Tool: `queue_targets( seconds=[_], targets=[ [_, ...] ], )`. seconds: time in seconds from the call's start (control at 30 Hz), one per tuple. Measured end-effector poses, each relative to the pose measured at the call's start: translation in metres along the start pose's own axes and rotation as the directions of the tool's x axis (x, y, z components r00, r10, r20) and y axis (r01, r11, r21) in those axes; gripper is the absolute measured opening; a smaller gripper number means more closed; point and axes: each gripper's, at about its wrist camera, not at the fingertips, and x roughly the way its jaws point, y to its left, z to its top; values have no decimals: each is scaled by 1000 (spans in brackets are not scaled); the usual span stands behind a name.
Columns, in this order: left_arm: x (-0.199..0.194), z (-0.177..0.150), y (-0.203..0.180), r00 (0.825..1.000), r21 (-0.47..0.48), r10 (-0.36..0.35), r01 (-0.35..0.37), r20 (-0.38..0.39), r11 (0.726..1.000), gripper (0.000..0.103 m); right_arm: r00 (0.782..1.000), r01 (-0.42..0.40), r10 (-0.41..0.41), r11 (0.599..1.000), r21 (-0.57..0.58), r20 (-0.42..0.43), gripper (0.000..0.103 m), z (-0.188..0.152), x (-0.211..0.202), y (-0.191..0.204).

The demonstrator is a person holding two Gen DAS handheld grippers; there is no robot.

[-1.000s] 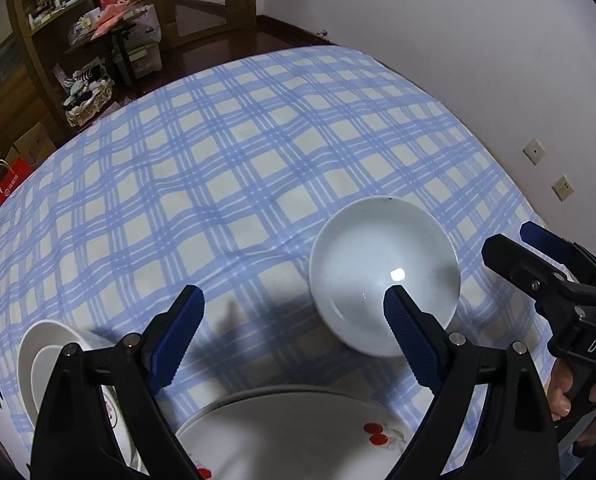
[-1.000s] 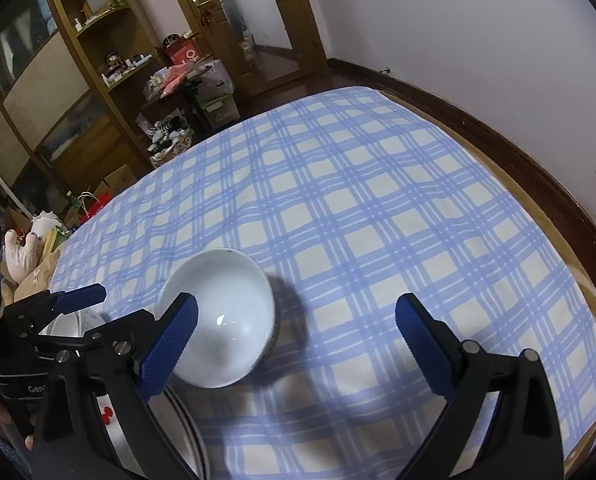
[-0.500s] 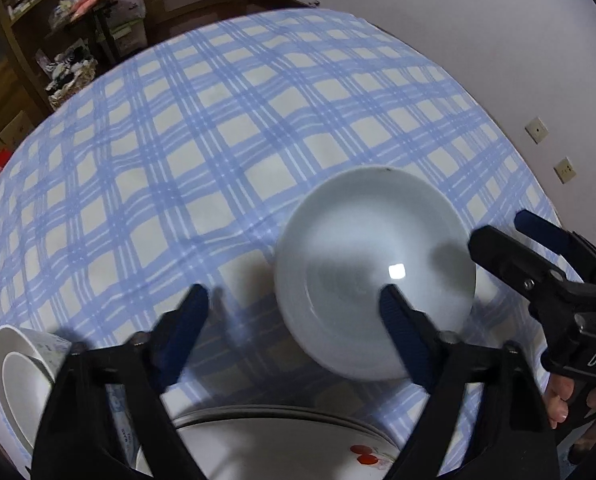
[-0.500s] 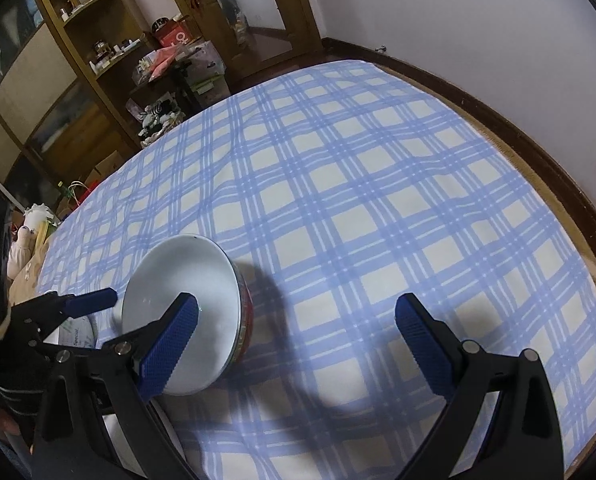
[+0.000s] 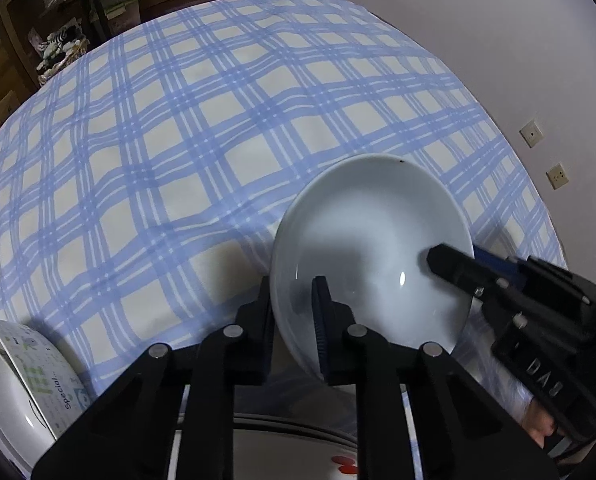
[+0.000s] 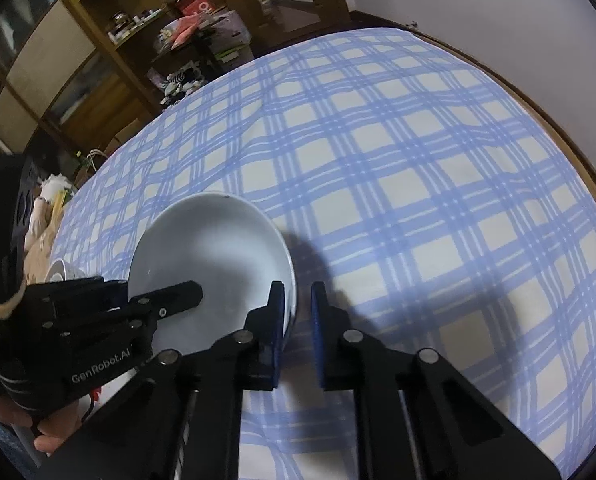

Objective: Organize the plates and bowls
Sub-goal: 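Close both grippers on the white bowl's rim and lift it, then carry the white bowl over the nested bowls and lower it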

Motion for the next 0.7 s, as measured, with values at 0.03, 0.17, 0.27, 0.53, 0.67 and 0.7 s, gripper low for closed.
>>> queue_targets(
  seconds=[0.03,0.17,0.27,0.53,0.67,0.7],
  targets=[
    [0,-1,0,1000,-2,3,-3,6,1000,18,1000,1,-1,1000,2,-1,13,-1,1,2],
    [0,-3,-2,999,-4,22,-22,28,1000,17,999,42,-42,999,-3,16,13,-6,1,10],
    [-2,-4,1,1000,-23,15,-14,25,1000,17,999,41,-41,999,7,26,12,-5,0,11],
    [-13,-10,2,999,-26,16,-16,33,1000,17,998,29,-30,1000,9,51,11,-8,-14,13],
    [-27,-14,4,999,-37,10,-8,51,999,17,997,20,-21,1000,5,78,11,-8,-25,19],
    [-30,-15,3,998,-35,11,-9,57,999,17,996,19,-20,1000,3,84,11,-9,-28,21]
  ],
)
